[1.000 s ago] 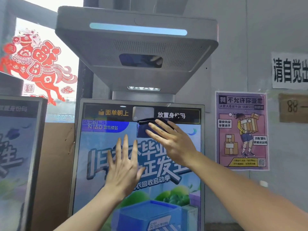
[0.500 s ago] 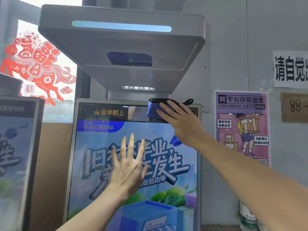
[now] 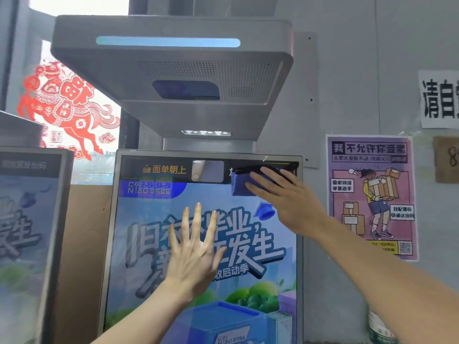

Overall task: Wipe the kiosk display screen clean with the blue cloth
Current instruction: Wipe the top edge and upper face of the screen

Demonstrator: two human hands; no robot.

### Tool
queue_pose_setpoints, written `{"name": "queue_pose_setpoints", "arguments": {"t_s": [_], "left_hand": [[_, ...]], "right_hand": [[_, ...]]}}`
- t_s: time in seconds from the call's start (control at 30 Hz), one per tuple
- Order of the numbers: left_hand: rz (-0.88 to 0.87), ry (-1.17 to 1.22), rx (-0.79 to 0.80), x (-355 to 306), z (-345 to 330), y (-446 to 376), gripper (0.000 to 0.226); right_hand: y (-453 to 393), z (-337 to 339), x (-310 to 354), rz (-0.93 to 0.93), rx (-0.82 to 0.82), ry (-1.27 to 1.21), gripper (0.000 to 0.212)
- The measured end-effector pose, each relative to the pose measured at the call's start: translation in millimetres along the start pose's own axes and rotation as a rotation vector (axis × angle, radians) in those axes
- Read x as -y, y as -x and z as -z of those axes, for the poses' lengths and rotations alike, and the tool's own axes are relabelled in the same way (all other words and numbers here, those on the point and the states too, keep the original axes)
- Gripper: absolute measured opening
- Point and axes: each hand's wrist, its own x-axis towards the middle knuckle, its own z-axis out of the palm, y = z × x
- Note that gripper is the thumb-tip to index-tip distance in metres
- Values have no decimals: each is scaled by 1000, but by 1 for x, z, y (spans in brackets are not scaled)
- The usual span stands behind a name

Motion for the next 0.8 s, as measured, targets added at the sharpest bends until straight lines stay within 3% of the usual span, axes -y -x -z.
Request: {"name": "queue_pose_setpoints", "arguments": {"t_s": [0.23, 0.43, 0.8], "left_hand": [[3, -38, 30, -1, -5, 0, 81], [-11, 5, -32, -2, -3, 2, 79], [-2, -33, -18, 2, -10, 2, 80]], "right_hand": [[-6, 14, -35, -127, 77, -28, 94], [5, 12, -32, -178, 43, -87, 87], [63, -13, 21, -75, -35, -54, 89]]}}
